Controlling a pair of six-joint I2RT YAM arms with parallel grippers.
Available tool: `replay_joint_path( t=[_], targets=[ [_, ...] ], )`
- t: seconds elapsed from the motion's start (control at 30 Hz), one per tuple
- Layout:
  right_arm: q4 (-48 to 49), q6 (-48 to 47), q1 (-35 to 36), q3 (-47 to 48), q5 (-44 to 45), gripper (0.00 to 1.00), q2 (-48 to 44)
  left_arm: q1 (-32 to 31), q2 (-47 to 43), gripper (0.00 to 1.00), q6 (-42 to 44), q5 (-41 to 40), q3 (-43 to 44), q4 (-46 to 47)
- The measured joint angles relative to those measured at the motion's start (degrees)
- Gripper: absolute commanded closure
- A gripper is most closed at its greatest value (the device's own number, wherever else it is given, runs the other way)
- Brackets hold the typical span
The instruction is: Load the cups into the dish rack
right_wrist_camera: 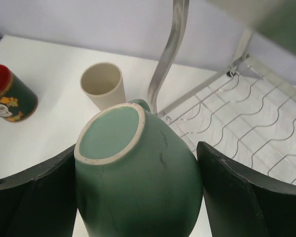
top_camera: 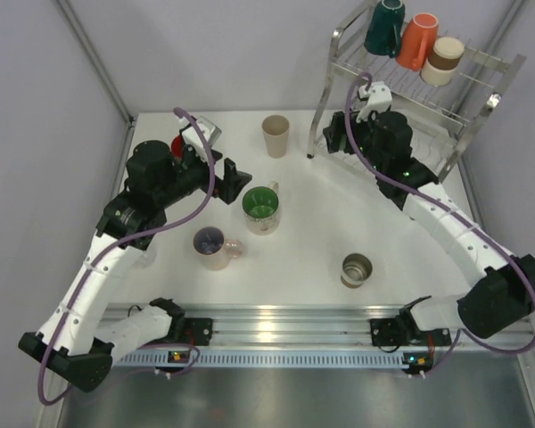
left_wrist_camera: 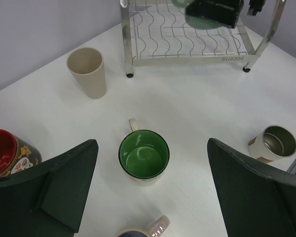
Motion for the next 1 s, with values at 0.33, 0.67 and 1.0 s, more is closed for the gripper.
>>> replay_joint_path(
  t=[0.33, 0.67, 1.0],
  targets=[
    [10.88, 2.84, -0.04, -9.73, 0.70, 1.00, 8.63, 0.00, -0.46, 0.02, -0.02, -0.28, 0.00, 0.26],
    [20.13, 3.34, -0.83, -11.93, 2.23, 1.00, 15.85, 0.00, -0.83, 0.02, -0.15, -1.07, 0.00, 0.26],
    [31.26, 3.89, -4.55, -12.50, 3.50, 1.00, 21.94, 0.00, -0.96, 0.02, -0.17, -1.05, 0.00, 0.28]
  ],
)
